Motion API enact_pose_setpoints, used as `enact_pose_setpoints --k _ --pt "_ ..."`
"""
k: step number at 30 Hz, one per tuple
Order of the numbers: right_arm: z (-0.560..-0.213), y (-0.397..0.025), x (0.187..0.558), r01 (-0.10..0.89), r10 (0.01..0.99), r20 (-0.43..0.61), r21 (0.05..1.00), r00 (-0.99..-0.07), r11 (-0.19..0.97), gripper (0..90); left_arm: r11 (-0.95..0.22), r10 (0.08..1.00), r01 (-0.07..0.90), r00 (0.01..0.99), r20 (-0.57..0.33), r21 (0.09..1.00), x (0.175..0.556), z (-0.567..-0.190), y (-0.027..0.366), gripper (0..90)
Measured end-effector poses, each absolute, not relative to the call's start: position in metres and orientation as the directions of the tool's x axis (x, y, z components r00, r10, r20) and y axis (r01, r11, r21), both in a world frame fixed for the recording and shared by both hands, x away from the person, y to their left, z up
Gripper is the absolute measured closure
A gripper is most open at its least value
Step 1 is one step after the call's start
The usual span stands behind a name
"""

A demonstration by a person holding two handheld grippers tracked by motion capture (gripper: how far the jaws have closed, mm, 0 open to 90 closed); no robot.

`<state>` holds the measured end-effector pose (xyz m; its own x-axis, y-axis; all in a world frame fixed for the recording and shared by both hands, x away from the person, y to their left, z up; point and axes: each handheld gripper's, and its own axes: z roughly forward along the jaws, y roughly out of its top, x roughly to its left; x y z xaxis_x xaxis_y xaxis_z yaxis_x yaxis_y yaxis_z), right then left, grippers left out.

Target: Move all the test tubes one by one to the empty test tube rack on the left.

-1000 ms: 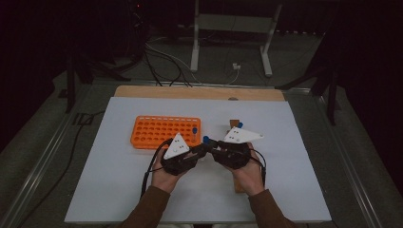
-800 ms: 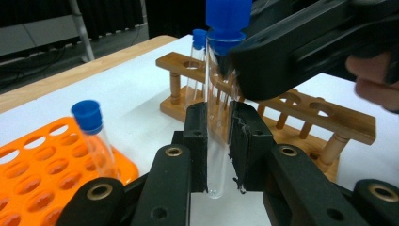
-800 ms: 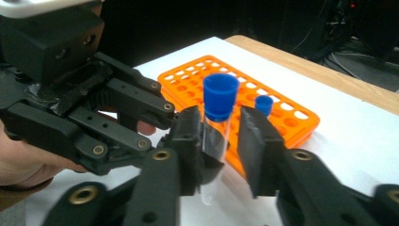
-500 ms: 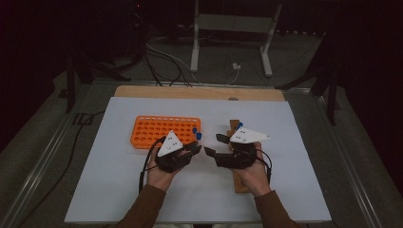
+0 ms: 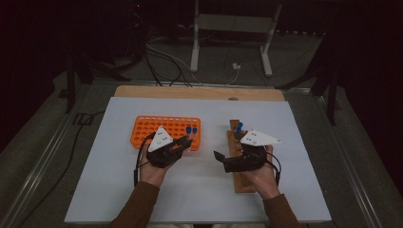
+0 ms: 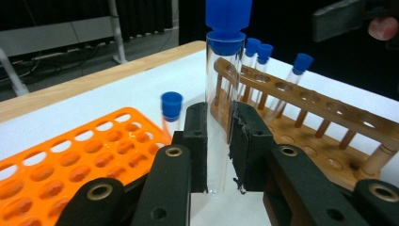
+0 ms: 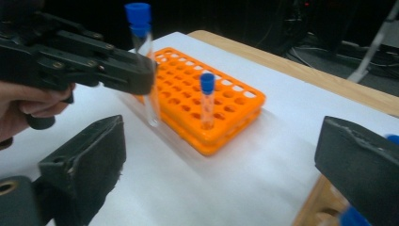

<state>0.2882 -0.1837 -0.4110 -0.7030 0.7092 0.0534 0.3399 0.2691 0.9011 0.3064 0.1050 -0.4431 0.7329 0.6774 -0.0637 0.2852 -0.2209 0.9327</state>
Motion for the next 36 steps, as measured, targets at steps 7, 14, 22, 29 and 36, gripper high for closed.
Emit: enact_pose_setpoints --k 7,14,22,29,36 --pt "-0.413 -0.197 0.288 0.338 0.719 0.055 0.906 -0.693 0.256 0.0 -0.213 0.694 0.289 0.717 -0.064 0.933 0.312 -0.444 0.111 78.1" --pt "-0.415 -0.208 0.287 0.333 0.723 0.063 0.912 -0.688 0.238 0.0 -0.207 0.704 0.294 0.707 -0.066 0.933 0.319 -0.447 0.113 78.1" --pt "-0.421 -0.219 0.288 0.345 0.738 0.07 0.911 -0.671 0.227 0.0 -0.214 0.709 0.289 0.703 -0.054 0.933 0.328 -0.451 0.111 78.0" --pt "-0.424 -0.226 0.287 0.354 0.746 0.073 0.908 -0.662 0.225 0.0 -0.22 0.721 0.286 0.692 -0.042 0.932 0.336 -0.455 0.108 78.1" --pt "-0.423 -0.232 0.285 0.353 0.752 0.079 0.912 -0.654 0.21 0.0 -0.221 0.73 0.299 0.681 -0.046 0.928 0.343 -0.463 0.103 78.0"
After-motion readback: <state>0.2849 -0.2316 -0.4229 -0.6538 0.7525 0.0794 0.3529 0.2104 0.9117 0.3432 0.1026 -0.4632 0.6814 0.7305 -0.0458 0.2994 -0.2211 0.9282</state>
